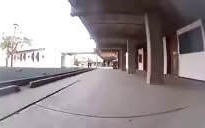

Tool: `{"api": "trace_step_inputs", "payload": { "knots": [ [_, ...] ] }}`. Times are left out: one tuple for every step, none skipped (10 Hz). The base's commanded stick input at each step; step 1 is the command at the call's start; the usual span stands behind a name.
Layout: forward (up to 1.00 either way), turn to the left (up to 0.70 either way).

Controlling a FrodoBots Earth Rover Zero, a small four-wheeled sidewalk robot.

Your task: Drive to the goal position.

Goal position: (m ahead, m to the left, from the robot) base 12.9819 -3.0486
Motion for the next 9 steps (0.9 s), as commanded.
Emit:
{"api": "trace_step_inputs", "payload": {
  "knots": [
    [0.70,0.00],
    [0.70,0.00],
    [0.70,0.00],
    [0.70,0.00],
    [0.70,0.00],
    [0.70,0.00],
    [0.70,0.00],
    [0.70,0.00],
    [0.70,0.00]
  ]
}}
